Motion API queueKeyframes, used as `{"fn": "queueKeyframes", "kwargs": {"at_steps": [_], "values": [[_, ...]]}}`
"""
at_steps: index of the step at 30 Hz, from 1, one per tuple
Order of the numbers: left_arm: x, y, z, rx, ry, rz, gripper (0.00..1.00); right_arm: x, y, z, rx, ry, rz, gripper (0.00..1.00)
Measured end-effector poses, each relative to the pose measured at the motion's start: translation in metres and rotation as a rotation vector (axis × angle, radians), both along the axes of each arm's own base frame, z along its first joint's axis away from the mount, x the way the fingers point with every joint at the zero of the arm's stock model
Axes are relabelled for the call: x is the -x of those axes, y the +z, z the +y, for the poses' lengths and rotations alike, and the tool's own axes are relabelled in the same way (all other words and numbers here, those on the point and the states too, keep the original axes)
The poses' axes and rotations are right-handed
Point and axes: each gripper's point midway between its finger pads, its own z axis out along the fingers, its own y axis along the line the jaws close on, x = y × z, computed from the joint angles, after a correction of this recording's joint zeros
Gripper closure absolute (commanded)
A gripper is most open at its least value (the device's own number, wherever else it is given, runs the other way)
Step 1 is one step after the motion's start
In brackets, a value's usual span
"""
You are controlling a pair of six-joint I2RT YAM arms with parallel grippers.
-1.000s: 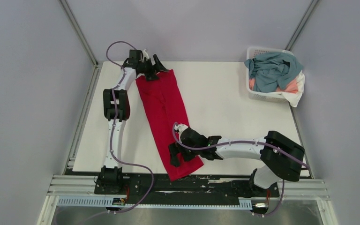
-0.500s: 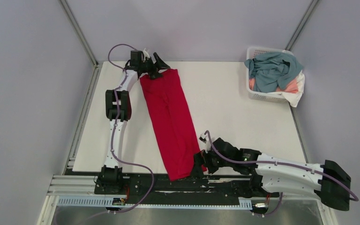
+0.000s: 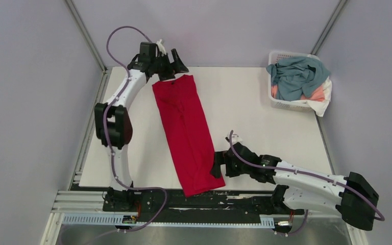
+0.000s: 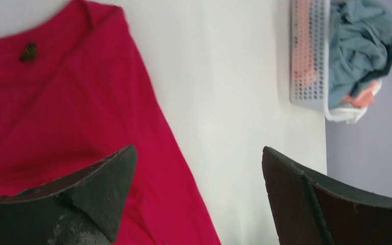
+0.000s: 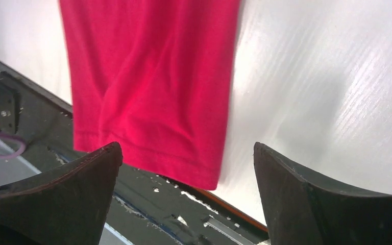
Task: Fold and stack the t-shirts
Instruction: Rotate the tshirt 45 degrees
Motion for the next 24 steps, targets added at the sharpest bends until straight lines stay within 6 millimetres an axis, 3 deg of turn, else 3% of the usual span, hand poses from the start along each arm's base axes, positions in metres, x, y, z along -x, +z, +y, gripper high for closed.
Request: {"fn": "queueKeyframes", "kwargs": {"at_steps": [3, 5, 7, 9, 11, 14, 16, 19, 24], "values": [[0.072, 0.056, -0.025, -0.100, -0.010, -0.091, 0.00, -0.003, -0.015, -0.002, 0.050, -0.028, 0.064, 0.13], [0.125, 0.073, -0.043, -0.146, -0.028, -0.140, 0.00, -0.001, -0.023, -0.005, 0.074, -0.030, 0.102, 0.19], [0.190, 0.070, -0.063, -0.186, -0.072, -0.164, 0.00, 0.003, -0.031, -0.008, 0.095, -0.030, 0.147, 0.28], [0.252, 0.051, -0.073, -0.225, -0.129, -0.161, 0.00, 0.006, -0.036, -0.009, 0.103, -0.022, 0.180, 0.33], [0.305, 0.018, -0.071, -0.277, -0.182, -0.133, 0.00, 0.011, -0.037, -0.008, 0.097, -0.007, 0.210, 0.36], [0.365, -0.028, -0.057, -0.373, -0.244, -0.087, 0.00, 0.017, -0.035, -0.005, 0.078, 0.020, 0.239, 0.38], [0.398, -0.047, -0.049, -0.423, -0.292, -0.079, 0.00, 0.020, -0.035, -0.003, 0.069, 0.035, 0.253, 0.41], [0.441, -0.056, -0.049, -0.417, -0.398, -0.105, 0.00, 0.023, -0.036, -0.002, 0.069, 0.049, 0.270, 0.46], [0.487, -0.083, -0.065, -0.460, -0.575, -0.101, 0.14, 0.029, -0.047, -0.002, 0.095, 0.065, 0.318, 0.63]]}}
